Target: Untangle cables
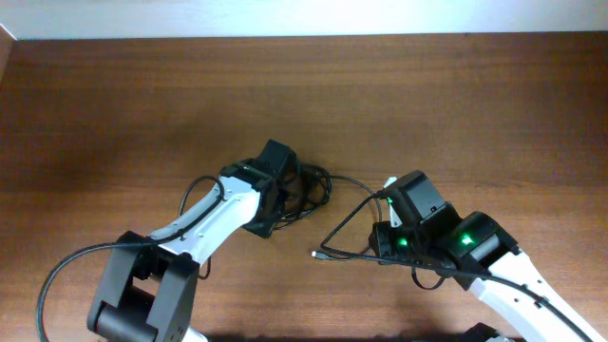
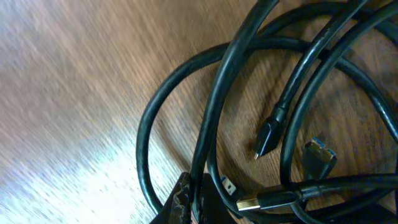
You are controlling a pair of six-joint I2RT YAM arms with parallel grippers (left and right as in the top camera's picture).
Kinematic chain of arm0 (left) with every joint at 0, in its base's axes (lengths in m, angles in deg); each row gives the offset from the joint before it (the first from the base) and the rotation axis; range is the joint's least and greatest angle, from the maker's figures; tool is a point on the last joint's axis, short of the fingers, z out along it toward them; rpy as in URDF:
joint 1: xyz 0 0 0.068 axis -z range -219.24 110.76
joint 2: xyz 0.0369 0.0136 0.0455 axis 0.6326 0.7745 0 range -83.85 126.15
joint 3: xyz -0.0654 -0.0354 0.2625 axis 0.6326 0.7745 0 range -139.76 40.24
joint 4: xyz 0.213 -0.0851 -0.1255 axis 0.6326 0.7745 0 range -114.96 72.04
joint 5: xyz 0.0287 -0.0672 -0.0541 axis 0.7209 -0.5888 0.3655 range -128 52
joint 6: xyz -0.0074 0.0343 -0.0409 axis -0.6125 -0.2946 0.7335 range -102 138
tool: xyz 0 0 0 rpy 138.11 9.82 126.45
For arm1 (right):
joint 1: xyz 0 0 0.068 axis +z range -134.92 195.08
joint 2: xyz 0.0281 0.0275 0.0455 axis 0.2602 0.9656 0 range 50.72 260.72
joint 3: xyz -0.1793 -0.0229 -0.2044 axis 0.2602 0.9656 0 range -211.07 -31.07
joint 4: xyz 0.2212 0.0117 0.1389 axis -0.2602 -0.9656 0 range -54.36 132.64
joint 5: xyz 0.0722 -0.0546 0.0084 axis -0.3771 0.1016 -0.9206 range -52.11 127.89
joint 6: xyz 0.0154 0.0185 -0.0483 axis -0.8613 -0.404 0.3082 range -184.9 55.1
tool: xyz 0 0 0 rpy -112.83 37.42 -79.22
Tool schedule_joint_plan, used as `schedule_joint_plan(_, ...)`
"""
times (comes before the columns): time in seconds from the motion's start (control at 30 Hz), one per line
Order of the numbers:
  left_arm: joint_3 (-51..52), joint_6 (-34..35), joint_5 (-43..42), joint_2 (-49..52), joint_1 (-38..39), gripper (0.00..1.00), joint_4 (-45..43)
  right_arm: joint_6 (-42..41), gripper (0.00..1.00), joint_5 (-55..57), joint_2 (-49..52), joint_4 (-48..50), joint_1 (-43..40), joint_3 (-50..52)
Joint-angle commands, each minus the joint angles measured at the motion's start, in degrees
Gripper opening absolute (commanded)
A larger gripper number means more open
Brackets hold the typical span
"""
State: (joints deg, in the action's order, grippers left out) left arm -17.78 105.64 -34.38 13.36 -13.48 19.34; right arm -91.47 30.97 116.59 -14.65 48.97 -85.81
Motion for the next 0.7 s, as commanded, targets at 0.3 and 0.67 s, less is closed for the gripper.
schedule_joint_plan(0.3, -2.9, -35.5, 2.2, -36.7, -1.9, 0.00, 9.3, -7.0, 0.39, -10.7, 0.2, 10.9, -0.2, 0.4)
schedule_joint_plan(0.67, -2.9, -35.5, 2.2, -39.0, -1.9, 0.00, 16.9, -7.0, 0.39, -11.1, 7.4, 9.7, -0.2, 0.5)
